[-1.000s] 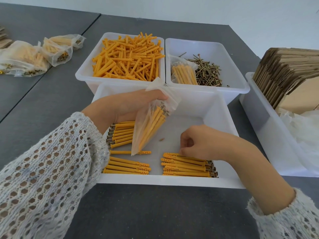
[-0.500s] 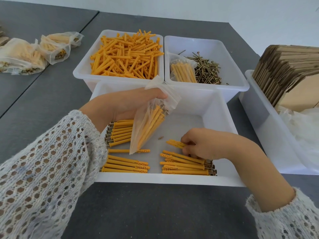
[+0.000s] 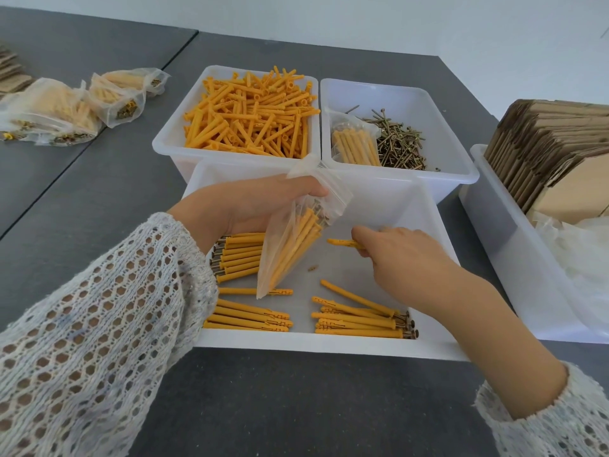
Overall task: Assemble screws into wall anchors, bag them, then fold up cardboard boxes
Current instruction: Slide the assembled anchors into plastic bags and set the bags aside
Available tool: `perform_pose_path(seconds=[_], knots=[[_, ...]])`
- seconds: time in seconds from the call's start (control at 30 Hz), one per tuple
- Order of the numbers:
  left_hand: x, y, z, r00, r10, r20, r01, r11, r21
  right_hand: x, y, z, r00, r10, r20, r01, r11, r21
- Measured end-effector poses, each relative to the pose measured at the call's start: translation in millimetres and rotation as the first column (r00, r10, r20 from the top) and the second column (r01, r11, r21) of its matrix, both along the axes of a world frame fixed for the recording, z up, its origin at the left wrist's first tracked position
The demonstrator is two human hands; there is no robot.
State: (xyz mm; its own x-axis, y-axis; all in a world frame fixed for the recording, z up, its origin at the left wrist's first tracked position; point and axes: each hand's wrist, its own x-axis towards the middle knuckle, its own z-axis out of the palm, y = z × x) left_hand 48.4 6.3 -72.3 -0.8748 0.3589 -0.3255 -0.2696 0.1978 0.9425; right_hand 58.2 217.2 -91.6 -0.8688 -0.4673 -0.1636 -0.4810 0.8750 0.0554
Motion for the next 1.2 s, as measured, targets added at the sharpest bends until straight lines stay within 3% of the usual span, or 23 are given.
perform_pose_path(seconds=[0.1,0.2,0.37,0.57,0.73,0.97,1.2], knots=[[0,0,0,1.000,-0.011,-0.012,0.011,0.999,-0.034,0,-1,2,0.983,-0.073,-0.171,0.075,0.997,0.008],[-2,0,-2,0.999,-0.021,-0.026,0.019,0.996,-0.088,-5,-2,7,0.913,-0.191,-0.360,0.171,0.981,-0.087],[-1,1,-3,0.997,-0.070,-0.025,0.067,0.993,-0.094,-10,-3,11,0.866,-0.298,-0.403,0.229,0.950,-0.211],[1,11,-4,0.988,-0.153,-0.025,0.149,0.982,-0.116,-4,-13,11,0.866,-0.024,-0.499,-0.100,0.970,-0.221],[4,15,-1,0.979,-0.186,-0.084,0.177,0.979,-0.103,-1,-19,11,0.894,0.155,-0.420,-0.325,0.869,-0.373],[5,16,-3,0.974,-0.213,-0.081,0.213,0.977,-0.007,2,-22,10,0.879,0.277,-0.389,-0.439,0.788,-0.431],[4,12,1,0.983,-0.184,-0.018,0.185,0.977,0.108,4,-20,18,0.898,0.273,-0.344,-0.439,0.557,-0.705]])
